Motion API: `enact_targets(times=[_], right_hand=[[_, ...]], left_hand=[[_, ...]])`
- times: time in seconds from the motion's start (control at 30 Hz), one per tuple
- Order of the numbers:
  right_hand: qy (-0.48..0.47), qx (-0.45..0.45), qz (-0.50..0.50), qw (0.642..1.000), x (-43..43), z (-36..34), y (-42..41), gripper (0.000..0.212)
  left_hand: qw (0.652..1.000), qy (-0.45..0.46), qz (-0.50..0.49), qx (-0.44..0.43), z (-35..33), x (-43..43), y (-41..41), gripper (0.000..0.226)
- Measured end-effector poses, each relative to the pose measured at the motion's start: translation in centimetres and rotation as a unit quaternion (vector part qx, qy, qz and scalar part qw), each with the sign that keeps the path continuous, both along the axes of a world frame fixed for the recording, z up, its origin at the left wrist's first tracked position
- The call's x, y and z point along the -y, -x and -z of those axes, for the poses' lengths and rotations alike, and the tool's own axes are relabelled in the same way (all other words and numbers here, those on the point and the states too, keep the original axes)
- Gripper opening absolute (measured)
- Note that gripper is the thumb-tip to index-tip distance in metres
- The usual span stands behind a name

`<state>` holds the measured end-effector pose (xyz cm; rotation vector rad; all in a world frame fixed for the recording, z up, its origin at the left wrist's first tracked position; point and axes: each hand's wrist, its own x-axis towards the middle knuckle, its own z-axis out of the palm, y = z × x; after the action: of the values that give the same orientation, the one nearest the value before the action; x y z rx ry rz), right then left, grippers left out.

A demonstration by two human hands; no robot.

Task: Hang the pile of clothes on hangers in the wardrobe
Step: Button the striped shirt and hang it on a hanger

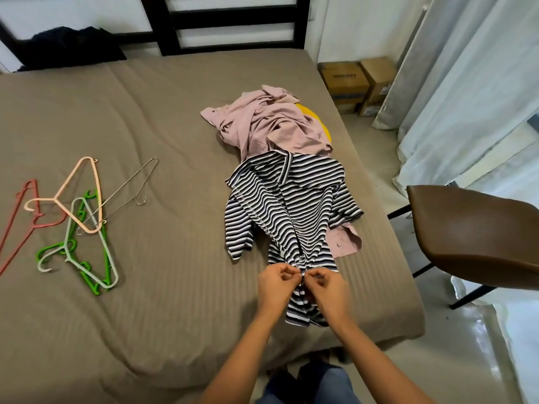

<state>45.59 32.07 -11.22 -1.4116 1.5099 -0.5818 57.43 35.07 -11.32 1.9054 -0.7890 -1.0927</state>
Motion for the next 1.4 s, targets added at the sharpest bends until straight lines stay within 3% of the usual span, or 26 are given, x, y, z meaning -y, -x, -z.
enact_targets(times=[0.1, 0.27, 0.4, 0.47, 0.53, 0.63, 0.73, 0.8, 0.87, 0.9, 0.93, 1.0, 1.07, 1.17, 1.23, 1.3, 1.4], right_hand=[[0.025, 0.005, 0.034, 0.999, -0.8, -0.6, -0.5, 0.016], [0.108, -0.059, -0.016, 0.992, -1.4, -0.1, -0.5, 0.004], [0.241, -0.161, -0.071, 0.954, -2.1, 0.7, -0.4, 0.004], [0.31, -0.234, -0.085, 0.918, -2.5, 0.4, -0.6, 0.018], [0.33, -0.25, -0.085, 0.907, -2.5, 0.4, -0.6, 0.026], [0.235, -0.141, -0.014, 0.962, -1.9, -0.1, -0.9, 0.015], [0.022, 0.039, 0.074, 0.996, -1.1, -0.9, -1.8, 0.013], [-0.157, 0.123, 0.13, 0.971, -0.1, -1.1, -2.0, 0.018], [-0.345, 0.167, 0.107, 0.917, 1.2, -1.2, -1.4, 0.02], [-0.373, 0.15, 0.067, 0.913, 1.9, -1.0, -1.0, 0.019], [-0.341, 0.098, 0.014, 0.935, 2.7, -0.7, -0.6, 0.016], [-0.129, -0.068, -0.059, 0.988, 4.4, -0.3, -0.5, 0.011], [-0.027, -0.103, -0.097, 0.99, 5.4, -1.4, -1.5, 0.032], [-0.089, -0.085, -0.156, 0.98, 5.9, -1.9, -3.4, 0.051], [-0.111, -0.093, -0.153, 0.978, 5.9, -1.2, -3.7, 0.04], [-0.134, -0.058, -0.115, 0.983, 5.6, -0.8, -3.3, 0.029], [-0.169, 0.054, -0.059, 0.982, 5.1, -0.7, -2.3, 0.034]], left_hand=[[0.998, -0.023, -0.029, -0.057, 0.0, 0.1, 0.4, 0.016], [0.982, -0.031, -0.099, -0.156, 0.4, -0.1, 1.2, 0.003], [0.966, -0.042, -0.164, -0.194, 1.2, -0.1, 1.6, 0.007], [0.97, -0.068, -0.161, -0.172, 2.5, -0.2, 1.8, 0.028], [0.965, -0.085, -0.183, -0.17, 2.8, -0.2, 1.9, 0.041], [0.956, -0.059, -0.218, -0.188, 1.5, 0.2, 2.3, 0.036], [0.971, -0.047, -0.184, -0.142, 1.9, -0.2, 2.2, 0.038], [0.981, -0.033, -0.16, -0.106, 2.2, -0.9, 1.8, 0.037], [0.989, -0.018, -0.132, -0.062, 2.1, -1.6, 1.3, 0.032], [0.993, -0.004, -0.111, -0.045, 2.1, -2.0, 1.1, 0.031], [0.995, 0.011, -0.091, -0.031, 2.0, -2.3, 0.9, 0.03], [0.998, 0.027, -0.057, -0.025, 2.4, -2.7, 0.6, 0.031], [0.998, 0.021, -0.037, -0.039, 2.9, -2.6, 0.5, 0.033], [0.995, 0.007, -0.042, -0.093, 2.5, -2.2, 0.8, 0.036], [0.979, -0.003, -0.077, -0.188, 1.9, -1.8, 0.8, 0.028], [0.969, -0.035, -0.099, -0.224, 1.8, -1.2, 0.5, 0.007], [0.947, -0.054, -0.133, -0.286, 1.7, 0.1, -0.2, 0.02]])
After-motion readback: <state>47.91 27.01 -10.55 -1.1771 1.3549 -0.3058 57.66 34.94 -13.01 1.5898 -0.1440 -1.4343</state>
